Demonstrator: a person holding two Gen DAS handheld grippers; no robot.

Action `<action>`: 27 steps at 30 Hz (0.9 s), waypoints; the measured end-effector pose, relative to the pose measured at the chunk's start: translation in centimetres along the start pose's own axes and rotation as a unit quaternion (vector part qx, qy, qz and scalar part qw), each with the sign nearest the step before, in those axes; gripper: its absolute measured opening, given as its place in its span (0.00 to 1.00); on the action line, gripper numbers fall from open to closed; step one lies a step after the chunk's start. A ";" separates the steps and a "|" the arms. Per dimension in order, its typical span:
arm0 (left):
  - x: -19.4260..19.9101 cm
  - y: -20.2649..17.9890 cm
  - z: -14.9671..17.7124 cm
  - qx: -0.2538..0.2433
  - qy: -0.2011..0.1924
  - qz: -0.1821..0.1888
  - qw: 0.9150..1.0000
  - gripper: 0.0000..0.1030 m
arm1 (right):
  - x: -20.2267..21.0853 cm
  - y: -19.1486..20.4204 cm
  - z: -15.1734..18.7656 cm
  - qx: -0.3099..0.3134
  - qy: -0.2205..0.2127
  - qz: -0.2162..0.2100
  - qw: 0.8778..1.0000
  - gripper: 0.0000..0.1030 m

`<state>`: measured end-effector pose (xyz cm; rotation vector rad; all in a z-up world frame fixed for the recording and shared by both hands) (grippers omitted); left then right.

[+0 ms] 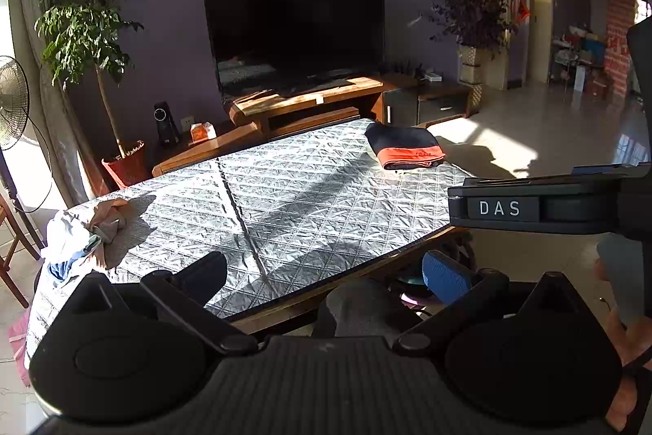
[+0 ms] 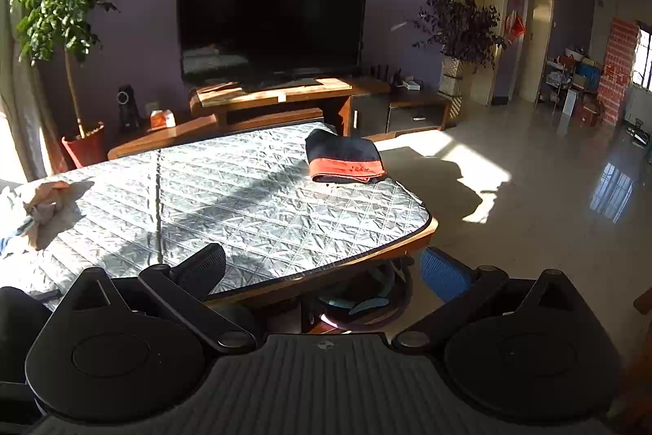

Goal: Fold clothes

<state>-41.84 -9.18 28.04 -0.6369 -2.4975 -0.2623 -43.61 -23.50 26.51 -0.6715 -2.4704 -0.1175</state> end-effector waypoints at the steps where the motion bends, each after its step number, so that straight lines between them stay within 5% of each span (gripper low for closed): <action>1: 0.0 0.0 0.0 0.000 0.000 0.000 1.000 0.99 | 0.0 0.1 0.1 0.000 0.001 -0.001 1.000 1.00; 27: -0.2 0.3 0.4 -0.003 0.007 -0.001 1.000 0.99 | -0.7 1.2 1.2 0.011 0.015 -0.017 1.000 1.00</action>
Point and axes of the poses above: each gripper's, at about its wrist camera, not at the fingertips, and x roughly against the way its jaws point, y to its left, z to its underside, the point moved 7 cm from there along -x, roughly the way its jaws point, and after that the axes turned 3 degrees about x, right-handed, at the moved point
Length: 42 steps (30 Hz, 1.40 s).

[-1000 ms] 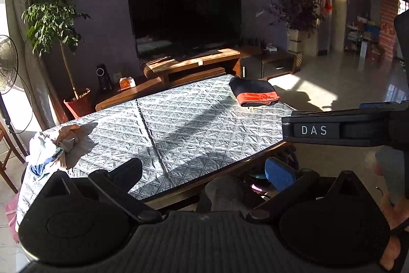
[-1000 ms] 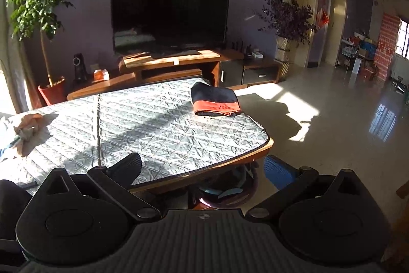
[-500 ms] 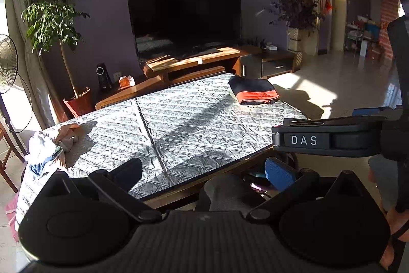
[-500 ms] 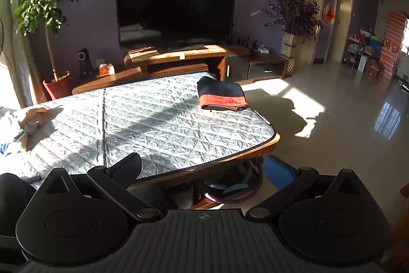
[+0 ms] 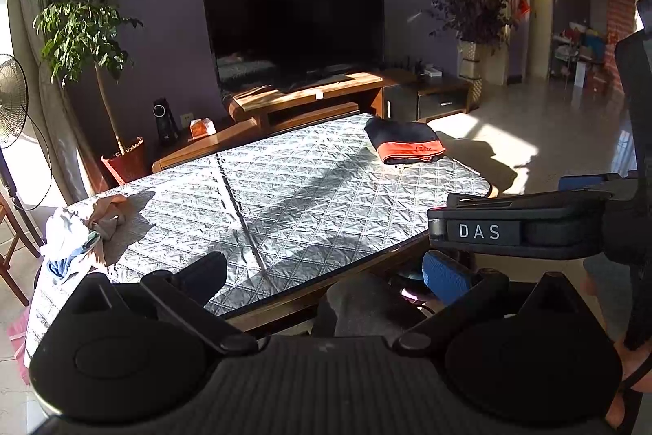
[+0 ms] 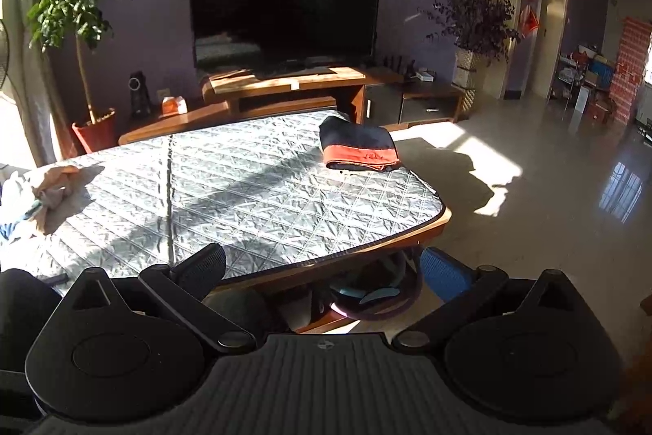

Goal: Fold clothes

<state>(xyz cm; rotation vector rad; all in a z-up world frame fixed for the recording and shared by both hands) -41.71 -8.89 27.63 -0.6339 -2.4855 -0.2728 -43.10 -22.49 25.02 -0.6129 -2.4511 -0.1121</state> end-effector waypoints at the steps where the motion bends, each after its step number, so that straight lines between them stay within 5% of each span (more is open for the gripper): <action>1: 0.0 0.0 0.0 -0.001 0.000 -0.001 1.000 0.99 | 0.0 0.0 0.0 0.000 0.001 0.000 1.000 1.00; 42: 0.2 -0.1 -0.1 0.011 0.007 0.015 1.000 0.99 | -0.2 -0.1 0.1 -0.006 0.006 -0.003 1.000 1.00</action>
Point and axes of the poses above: each gripper's, at about its wrist camera, not at the fingertips, and x roughly against the way its jaws point, y to its left, z to its underside, the point moved 7 cm from there along -x, roughly the way its jaws point, and after that the axes turned 3 degrees about x, right-handed, at the moved point
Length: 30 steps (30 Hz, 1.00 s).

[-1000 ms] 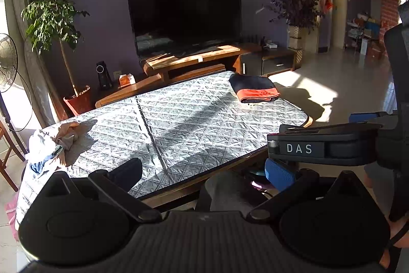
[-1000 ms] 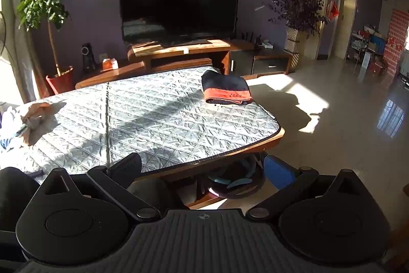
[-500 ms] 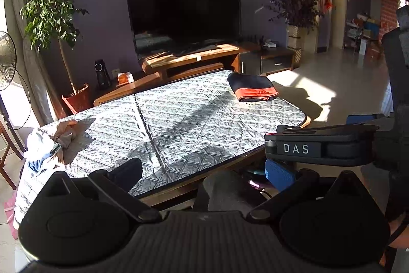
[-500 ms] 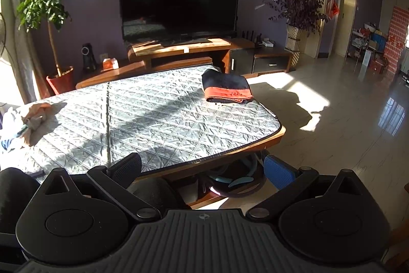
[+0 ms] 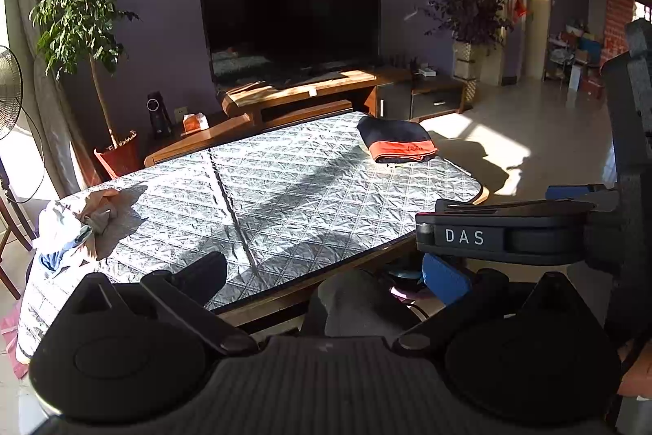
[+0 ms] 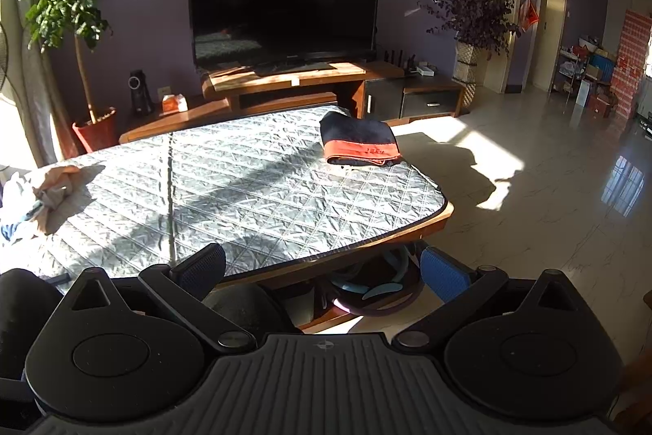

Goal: Fold clothes

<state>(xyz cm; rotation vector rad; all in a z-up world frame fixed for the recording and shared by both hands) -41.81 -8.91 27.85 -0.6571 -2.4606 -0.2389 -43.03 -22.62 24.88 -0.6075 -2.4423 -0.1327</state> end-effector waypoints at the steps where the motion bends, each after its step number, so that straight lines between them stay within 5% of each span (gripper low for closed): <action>1: 0.0 0.0 0.0 0.000 0.000 0.000 1.000 0.99 | 0.0 0.0 0.0 0.000 0.000 0.000 1.000 1.00; 30: -0.9 1.0 0.6 0.007 0.012 -0.022 1.000 0.99 | 0.0 -0.1 -0.1 0.004 0.003 0.002 1.000 1.00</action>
Point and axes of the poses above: each gripper's, at about its wrist camera, not at the fingertips, and x roughly against the way its jaws point, y to its left, z to its underside, the point moved 7 cm from there along -x, roughly the way its jaws point, and after that the axes turned 3 degrees about x, right-handed, at the moved point
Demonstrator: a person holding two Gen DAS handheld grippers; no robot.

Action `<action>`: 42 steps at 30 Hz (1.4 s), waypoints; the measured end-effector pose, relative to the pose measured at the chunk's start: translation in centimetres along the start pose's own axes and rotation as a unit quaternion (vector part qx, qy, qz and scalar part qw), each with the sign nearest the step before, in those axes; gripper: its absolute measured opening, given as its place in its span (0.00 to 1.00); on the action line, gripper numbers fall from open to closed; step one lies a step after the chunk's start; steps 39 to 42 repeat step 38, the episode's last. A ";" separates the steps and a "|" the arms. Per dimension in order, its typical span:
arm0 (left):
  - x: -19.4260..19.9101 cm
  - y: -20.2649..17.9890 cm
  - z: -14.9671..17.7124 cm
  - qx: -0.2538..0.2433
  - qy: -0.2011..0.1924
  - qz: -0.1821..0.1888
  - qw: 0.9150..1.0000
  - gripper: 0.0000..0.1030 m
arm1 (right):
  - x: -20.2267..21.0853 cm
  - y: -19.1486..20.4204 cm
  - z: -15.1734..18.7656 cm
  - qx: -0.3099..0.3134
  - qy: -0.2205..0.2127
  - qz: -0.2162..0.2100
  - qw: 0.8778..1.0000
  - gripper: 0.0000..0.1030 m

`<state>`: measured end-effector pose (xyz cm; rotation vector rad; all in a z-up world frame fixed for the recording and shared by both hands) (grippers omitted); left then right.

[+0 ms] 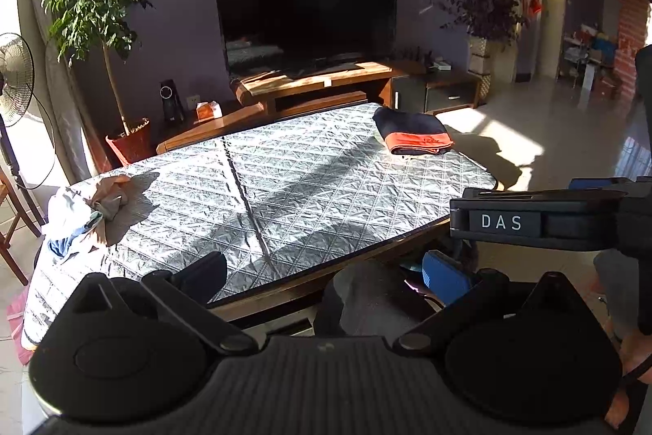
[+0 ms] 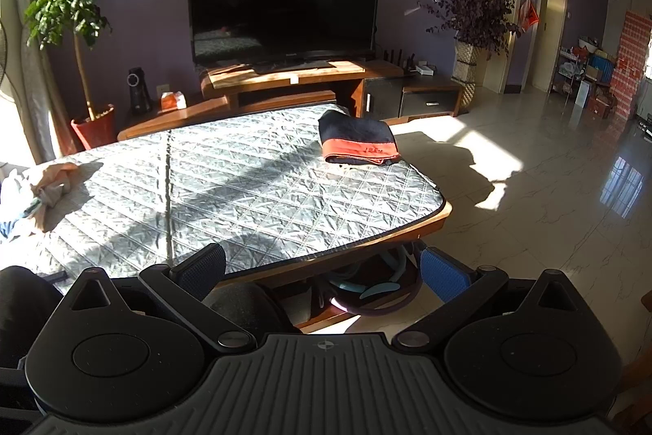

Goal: Fold clothes

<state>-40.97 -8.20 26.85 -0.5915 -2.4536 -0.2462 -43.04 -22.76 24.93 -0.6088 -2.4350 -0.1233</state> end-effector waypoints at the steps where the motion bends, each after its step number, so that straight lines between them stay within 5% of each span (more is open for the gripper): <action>1: 0.0 -0.1 0.0 -0.004 -0.001 -0.001 1.000 0.99 | 0.0 0.0 0.0 0.000 0.001 0.000 1.000 1.00; 25: -1.3 2.2 0.2 0.050 0.016 0.006 0.999 0.99 | -1.4 0.6 0.7 0.018 0.015 0.005 1.000 1.00; 29: -1.4 3.4 -0.2 0.086 -0.018 0.028 0.996 0.99 | -2.5 0.6 0.8 0.019 0.026 0.010 0.999 1.00; 42: -3.4 3.0 -1.3 0.048 -0.017 0.013 0.999 0.99 | -5.5 1.2 0.6 0.019 0.045 0.014 0.999 1.00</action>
Point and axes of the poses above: each gripper's, at about its wrist camera, not at the fingertips, and x roughly against the way its jaws point, y to its left, z to its underside, the point moved 7 cm from there along -x, roughly the way its jaws point, and after that the axes turned 3 degrees about x, right-handed, at the moved point
